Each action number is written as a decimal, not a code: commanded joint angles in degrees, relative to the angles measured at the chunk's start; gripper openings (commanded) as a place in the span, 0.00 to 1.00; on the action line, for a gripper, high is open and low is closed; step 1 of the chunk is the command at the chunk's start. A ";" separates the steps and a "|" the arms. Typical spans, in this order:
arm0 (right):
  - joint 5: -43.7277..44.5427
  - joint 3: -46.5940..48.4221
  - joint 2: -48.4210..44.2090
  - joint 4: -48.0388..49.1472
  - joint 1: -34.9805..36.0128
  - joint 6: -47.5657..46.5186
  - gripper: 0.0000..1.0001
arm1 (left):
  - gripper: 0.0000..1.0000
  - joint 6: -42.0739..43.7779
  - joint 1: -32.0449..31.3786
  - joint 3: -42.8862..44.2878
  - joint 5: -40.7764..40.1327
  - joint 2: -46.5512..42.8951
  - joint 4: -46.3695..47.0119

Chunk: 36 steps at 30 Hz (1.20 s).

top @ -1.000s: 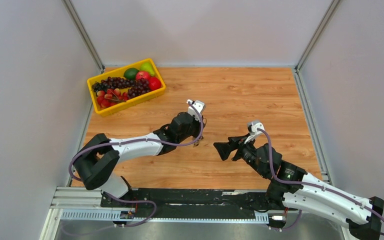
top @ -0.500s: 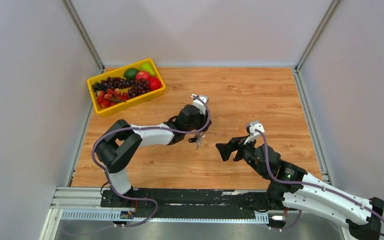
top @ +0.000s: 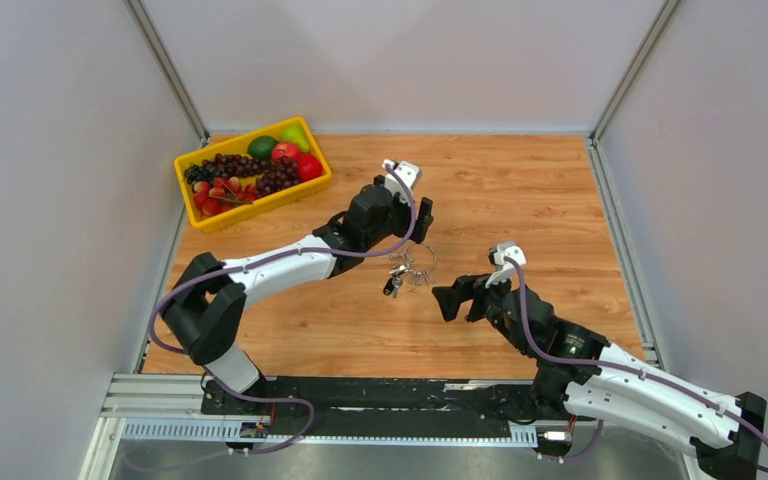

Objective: Put the keys on the keyring

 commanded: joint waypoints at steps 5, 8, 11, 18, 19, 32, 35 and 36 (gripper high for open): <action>3.15 0.84 1.57 -0.05 -0.57 1.97 1.00 | 1.00 5.55 -0.08 1.12 -6.08 -13.26 -6.47; 3.54 1.59 3.10 -0.15 -0.53 2.41 1.00 | 1.00 5.78 -0.06 -0.51 -7.49 -17.43 -7.85; 5.00 2.16 3.90 -0.12 -0.56 3.30 1.00 | 1.00 5.55 -0.08 -1.20 -10.47 -20.65 -11.54; 8.44 5.89 7.67 -0.02 -0.55 2.72 1.00 | 1.00 6.12 -0.10 -5.28 -14.13 -29.62 -16.47; 8.59 6.75 8.43 -0.09 -0.57 2.88 1.00 | 1.00 6.36 -0.09 -6.21 -13.93 -31.67 -16.76; 9.35 21.24 24.69 -1.29 -0.56 2.17 1.00 | 1.00 6.82 -0.08 -9.70 -12.56 -47.65 -28.55; 11.46 25.01 28.92 -3.63 -0.53 2.81 1.00 | 1.00 7.53 -0.08 -9.65 -12.77 -49.69 -30.97; 12.28 26.21 30.12 -4.46 -0.56 2.94 1.00 | 1.00 7.78 -0.08 -9.43 -12.66 -50.66 -32.02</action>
